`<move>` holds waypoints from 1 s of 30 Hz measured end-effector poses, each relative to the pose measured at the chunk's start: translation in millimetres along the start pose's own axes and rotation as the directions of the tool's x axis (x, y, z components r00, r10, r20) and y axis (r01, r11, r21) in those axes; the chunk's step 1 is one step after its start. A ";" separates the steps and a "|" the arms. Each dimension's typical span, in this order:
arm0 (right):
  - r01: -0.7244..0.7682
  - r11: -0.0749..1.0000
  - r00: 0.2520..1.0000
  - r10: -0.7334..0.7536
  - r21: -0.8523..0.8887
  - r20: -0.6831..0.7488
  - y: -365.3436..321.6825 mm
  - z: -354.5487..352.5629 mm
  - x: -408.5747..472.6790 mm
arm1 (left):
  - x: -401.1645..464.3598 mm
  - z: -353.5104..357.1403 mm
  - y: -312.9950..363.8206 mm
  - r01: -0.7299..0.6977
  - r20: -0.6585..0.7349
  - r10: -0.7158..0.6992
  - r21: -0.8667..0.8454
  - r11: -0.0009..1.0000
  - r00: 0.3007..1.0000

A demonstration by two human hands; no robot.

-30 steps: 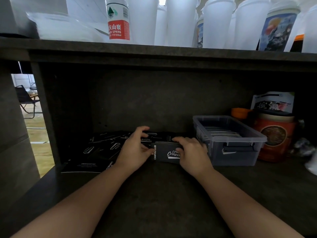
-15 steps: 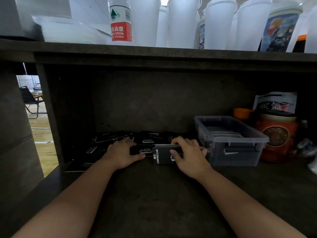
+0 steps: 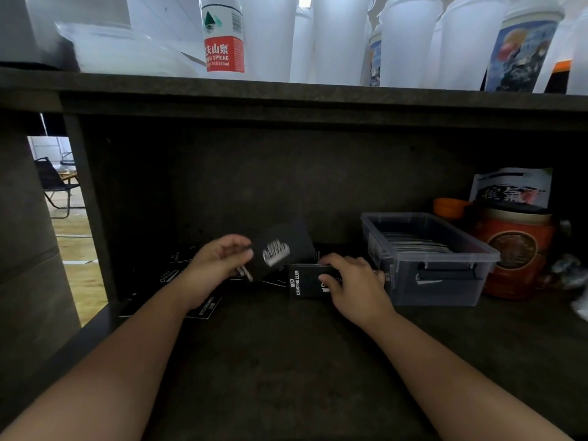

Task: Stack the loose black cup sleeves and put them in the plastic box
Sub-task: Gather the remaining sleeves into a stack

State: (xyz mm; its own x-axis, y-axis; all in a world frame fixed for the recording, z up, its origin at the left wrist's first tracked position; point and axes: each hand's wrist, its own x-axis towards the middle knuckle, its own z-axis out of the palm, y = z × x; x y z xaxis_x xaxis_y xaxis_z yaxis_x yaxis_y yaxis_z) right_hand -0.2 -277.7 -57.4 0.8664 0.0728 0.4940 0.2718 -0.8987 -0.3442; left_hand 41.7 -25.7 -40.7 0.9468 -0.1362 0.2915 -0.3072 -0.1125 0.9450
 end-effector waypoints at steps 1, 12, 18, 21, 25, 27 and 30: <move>0.002 1.000 1.000 -0.002 0.001 0.002 0.5 0.4 -0.1 | -2.3 -0.3 -2.8 0.017 0.121 -0.035 0.149 0.989 0.992; -0.040 0.986 0.999 0.045 0.163 -0.024 2.1 -1.6 2.9 | 0.0 40.9 -12.8 0.057 -0.119 -0.021 0.305 0.951 0.993; -0.008 0.996 1.000 0.007 0.090 0.003 0.4 -3.5 1.8 | -6.4 84.8 0.6 0.220 -0.067 -0.240 -0.223 0.950 0.968; 0.018 0.998 1.000 -0.018 0.053 0.016 0.2 -2.5 2.6 | -4.0 98.3 -0.2 0.267 -0.063 -0.331 -0.461 0.846 0.942; 0.017 1.000 1.000 -0.017 -0.003 0.019 -3.2 4.4 2.1 | -8.8 103.1 2.4 0.249 -0.008 -0.293 -0.506 0.826 0.956; 0.008 1.000 1.000 -0.008 -0.001 0.005 -5.3 5.7 2.0 | -6.4 103.4 1.1 0.220 -0.029 -0.255 -0.418 0.881 0.966; 0.019 0.997 1.000 -0.018 -0.080 0.017 -9.7 5.9 -0.1 | -5.7 106.9 -3.0 0.144 -0.122 -0.182 -0.272 0.951 0.976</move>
State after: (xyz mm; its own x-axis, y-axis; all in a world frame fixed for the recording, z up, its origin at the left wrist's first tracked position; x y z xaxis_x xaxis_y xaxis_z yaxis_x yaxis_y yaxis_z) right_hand -0.4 -266.4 -58.8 0.8684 0.0964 0.4864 0.2542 -0.9288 -0.2697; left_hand 27.0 -129.7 -61.1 0.9914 0.0073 0.1304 -0.1301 0.1414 0.9814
